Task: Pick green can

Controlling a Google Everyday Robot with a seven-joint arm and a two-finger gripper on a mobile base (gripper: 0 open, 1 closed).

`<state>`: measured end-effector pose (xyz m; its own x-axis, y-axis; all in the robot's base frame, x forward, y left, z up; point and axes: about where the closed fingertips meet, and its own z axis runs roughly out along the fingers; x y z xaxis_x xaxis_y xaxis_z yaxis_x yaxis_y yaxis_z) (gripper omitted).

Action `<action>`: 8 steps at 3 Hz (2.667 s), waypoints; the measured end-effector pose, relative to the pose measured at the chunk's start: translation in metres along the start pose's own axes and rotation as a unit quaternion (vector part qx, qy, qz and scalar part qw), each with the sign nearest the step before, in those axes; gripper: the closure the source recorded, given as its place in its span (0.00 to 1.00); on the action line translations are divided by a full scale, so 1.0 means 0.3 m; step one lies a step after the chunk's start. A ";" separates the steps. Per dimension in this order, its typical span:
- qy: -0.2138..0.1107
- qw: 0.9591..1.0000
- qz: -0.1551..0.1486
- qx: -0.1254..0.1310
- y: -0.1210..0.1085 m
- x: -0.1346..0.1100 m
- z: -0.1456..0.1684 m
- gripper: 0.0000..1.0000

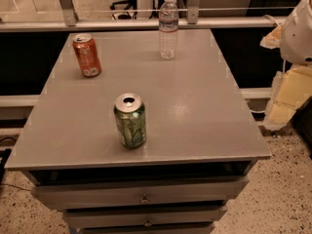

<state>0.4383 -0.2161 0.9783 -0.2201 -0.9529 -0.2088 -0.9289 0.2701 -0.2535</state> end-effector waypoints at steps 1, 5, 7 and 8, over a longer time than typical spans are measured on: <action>-0.003 1.000 0.000 -0.001 0.001 -0.003 0.004 0.00; -0.264 0.962 0.027 -0.062 0.118 -0.338 0.291 0.00; -0.409 0.909 0.000 -0.085 0.189 -0.631 0.439 0.00; -0.458 0.882 -0.013 -0.107 0.232 -0.755 0.489 0.00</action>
Offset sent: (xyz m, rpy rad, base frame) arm 0.0196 0.0684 -0.0542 0.4212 0.0008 0.0619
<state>0.4672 0.0387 0.8693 0.0444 -0.4201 -0.9064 -0.9865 0.1245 -0.1061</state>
